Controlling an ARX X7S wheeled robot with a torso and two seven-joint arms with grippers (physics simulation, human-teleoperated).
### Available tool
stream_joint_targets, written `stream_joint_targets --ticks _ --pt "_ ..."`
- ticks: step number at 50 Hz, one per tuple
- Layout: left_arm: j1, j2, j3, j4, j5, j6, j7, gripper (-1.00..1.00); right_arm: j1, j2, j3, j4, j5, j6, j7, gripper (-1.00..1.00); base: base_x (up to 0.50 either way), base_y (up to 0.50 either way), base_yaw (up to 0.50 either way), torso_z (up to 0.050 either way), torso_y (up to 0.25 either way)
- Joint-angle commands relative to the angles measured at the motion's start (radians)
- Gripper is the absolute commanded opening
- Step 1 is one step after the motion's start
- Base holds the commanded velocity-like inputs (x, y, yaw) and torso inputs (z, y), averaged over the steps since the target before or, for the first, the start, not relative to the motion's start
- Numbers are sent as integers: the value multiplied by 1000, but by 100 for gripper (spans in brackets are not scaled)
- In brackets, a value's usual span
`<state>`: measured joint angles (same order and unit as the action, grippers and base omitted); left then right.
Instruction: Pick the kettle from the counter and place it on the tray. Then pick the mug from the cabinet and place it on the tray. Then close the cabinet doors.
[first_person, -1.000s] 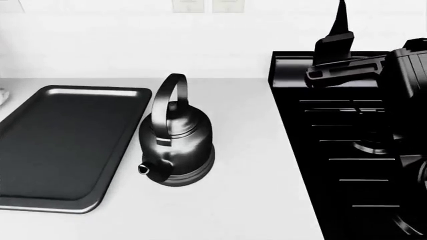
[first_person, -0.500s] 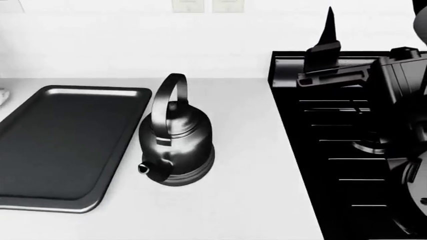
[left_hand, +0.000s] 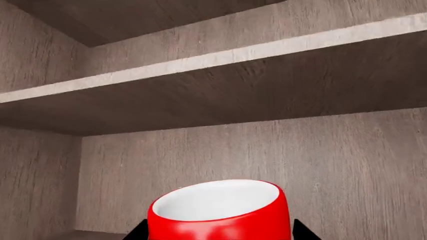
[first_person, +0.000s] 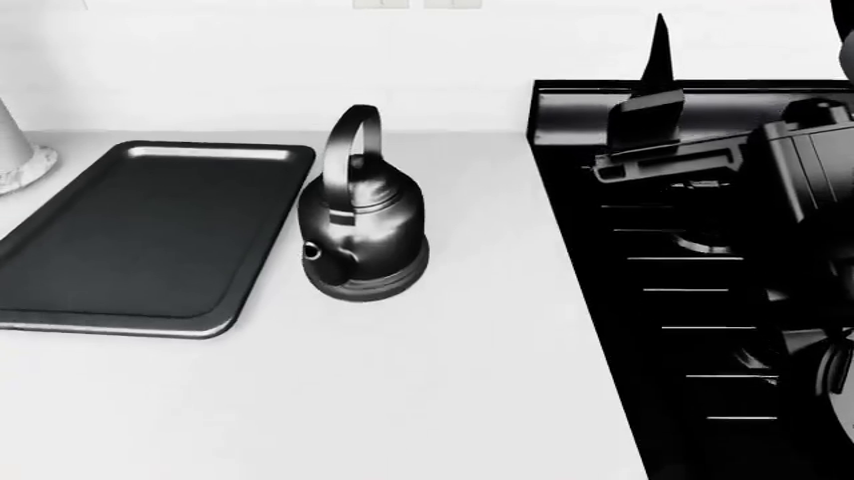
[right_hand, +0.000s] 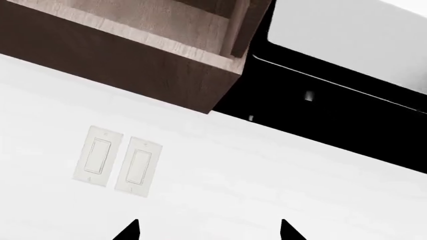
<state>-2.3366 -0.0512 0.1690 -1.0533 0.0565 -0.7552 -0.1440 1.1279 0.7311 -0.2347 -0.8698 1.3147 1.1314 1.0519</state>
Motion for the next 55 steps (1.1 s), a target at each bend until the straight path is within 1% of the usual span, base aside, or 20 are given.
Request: stream_joint_targets --ticks 1,4,7,11,13,20,26,31,36,39,49,52,55 --pt "-18 10 -63 119 64 -66 40 -100 12 8 7 -13 42 3 28 100 -496 0 0 0 0" --pt "-13 7 -68 140 64 -80 48 -100 10 8 6 -14 39 0 28 100 -500 0 0 0 0" --pt "17 0 -67 219 58 -126 60 -100 3 9 5 -16 36 -4 27 100 -499 0 0 0 0" --pt "98 -13 -45 402 59 -219 98 -100 -14 13 9 -20 27 -15 21 100 -497 0 0 0 0" --pt "145 -21 -45 504 54 -275 115 -100 -33 15 13 -22 11 -27 10 100 0 0 0 0 0" --pt "384 -72 -18 998 31 -517 203 -100 -126 30 22 -28 -73 -82 -44 100 0 0 0 0 0" --pt "546 -110 -35 1294 17 -652 240 -100 -182 48 39 -54 -85 -109 -44 100 0 0 0 0 0" --pt "670 -129 -53 1485 4 -741 264 -100 -214 55 45 -92 -75 -120 -30 100 0 0 0 0 0" --pt "777 -145 -53 1625 -10 -799 287 -100 -249 57 43 -96 -107 -142 -50 100 0 0 0 0 0" --pt "841 -155 -51 1676 -17 -813 304 -100 -263 59 44 -96 -123 -153 -59 100 0 0 0 0 0" --pt "1033 -133 -58 1787 52 -811 392 -100 -278 46 22 -79 -160 -165 -75 100 0 0 0 0 0" --pt "1079 -127 -62 1796 54 -799 399 -100 -275 43 17 -77 -162 -164 -74 100 0 0 0 0 0" --pt "1133 -124 -63 1779 52 -753 397 -100 -288 42 20 -74 -170 -179 -85 100 0 0 0 0 0"
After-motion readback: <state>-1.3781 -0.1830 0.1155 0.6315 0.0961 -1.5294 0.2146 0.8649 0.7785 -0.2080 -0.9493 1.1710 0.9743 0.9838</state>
